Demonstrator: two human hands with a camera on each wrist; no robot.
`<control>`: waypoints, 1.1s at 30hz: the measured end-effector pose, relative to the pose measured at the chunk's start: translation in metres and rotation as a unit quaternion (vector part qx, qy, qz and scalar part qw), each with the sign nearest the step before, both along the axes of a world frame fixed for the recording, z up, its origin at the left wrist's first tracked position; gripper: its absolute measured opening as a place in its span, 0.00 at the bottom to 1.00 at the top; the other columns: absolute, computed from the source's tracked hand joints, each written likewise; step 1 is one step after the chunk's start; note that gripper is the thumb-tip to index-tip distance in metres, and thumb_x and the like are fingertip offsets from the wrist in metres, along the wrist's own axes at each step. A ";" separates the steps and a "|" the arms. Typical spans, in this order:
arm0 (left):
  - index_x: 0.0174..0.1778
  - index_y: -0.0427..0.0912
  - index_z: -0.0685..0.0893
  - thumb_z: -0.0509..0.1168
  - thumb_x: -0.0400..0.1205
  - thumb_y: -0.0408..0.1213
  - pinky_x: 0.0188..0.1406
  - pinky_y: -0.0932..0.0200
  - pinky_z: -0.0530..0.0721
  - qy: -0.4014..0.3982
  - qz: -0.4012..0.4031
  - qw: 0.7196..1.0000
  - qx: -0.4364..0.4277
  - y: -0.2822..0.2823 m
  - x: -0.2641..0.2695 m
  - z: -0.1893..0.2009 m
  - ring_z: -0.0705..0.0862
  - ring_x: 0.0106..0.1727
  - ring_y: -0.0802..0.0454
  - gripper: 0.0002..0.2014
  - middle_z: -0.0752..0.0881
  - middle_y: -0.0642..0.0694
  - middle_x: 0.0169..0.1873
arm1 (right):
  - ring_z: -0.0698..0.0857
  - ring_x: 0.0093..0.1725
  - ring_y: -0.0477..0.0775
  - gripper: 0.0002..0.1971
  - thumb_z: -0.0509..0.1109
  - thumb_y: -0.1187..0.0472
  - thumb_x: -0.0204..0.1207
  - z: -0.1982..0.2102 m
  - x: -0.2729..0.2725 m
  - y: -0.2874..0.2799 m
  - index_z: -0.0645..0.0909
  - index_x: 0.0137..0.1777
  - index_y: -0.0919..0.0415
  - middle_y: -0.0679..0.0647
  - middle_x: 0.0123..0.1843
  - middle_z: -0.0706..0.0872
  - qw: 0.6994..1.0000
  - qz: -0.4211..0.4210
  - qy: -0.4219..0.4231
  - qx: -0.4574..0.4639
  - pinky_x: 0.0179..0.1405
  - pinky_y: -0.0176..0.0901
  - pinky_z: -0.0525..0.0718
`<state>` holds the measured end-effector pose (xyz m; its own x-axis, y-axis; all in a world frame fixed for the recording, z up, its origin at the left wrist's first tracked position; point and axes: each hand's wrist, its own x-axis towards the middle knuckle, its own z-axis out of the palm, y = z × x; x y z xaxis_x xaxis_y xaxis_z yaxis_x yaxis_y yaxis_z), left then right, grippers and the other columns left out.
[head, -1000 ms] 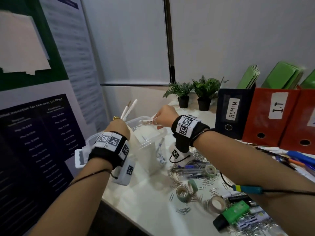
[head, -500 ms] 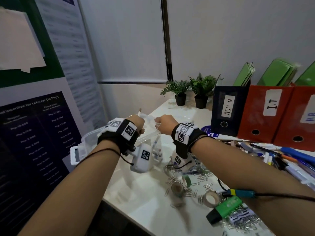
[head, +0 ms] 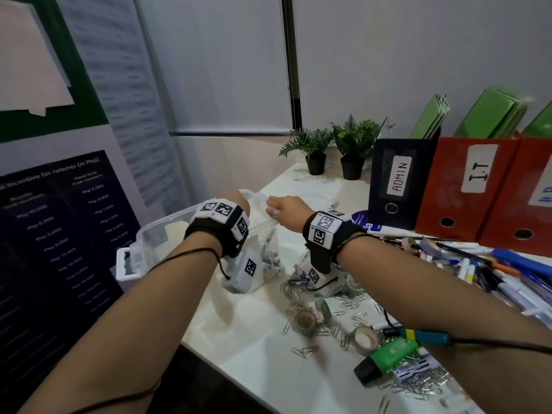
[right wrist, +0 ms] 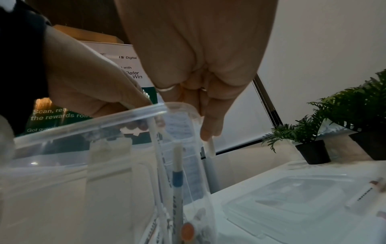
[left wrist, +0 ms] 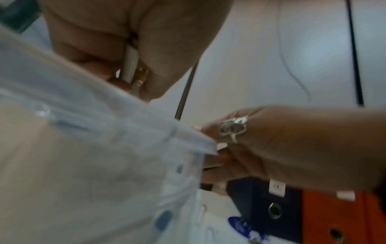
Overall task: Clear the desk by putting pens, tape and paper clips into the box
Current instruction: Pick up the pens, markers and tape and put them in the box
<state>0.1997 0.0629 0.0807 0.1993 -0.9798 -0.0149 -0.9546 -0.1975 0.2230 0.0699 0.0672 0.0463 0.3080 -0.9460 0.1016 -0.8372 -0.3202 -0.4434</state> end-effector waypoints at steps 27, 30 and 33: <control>0.78 0.37 0.63 0.71 0.72 0.57 0.68 0.53 0.77 -0.106 -0.172 0.979 0.020 0.031 0.030 -0.047 0.76 0.69 0.44 0.44 0.73 0.41 0.73 | 0.84 0.43 0.57 0.16 0.78 0.42 0.63 0.037 0.056 -0.042 0.81 0.38 0.52 0.54 0.46 0.89 0.946 0.006 0.321 0.049 0.47 0.43 0.86; 0.79 0.39 0.60 0.72 0.74 0.44 0.67 0.51 0.79 -0.122 -0.178 0.976 0.012 0.024 0.034 -0.055 0.78 0.68 0.43 0.41 0.72 0.41 0.73 | 0.88 0.43 0.55 0.24 0.82 0.36 0.47 0.009 0.068 -0.115 0.77 0.31 0.51 0.49 0.46 0.90 0.899 0.006 0.427 0.091 0.49 0.50 0.88; 0.75 0.36 0.65 0.70 0.75 0.42 0.68 0.49 0.78 -0.118 -0.183 0.976 0.012 0.021 0.036 -0.057 0.76 0.69 0.42 0.34 0.72 0.40 0.72 | 0.81 0.65 0.63 0.40 0.83 0.41 0.49 0.026 0.075 -0.068 0.79 0.64 0.51 0.56 0.68 0.81 0.861 -0.023 0.501 0.088 0.57 0.65 0.82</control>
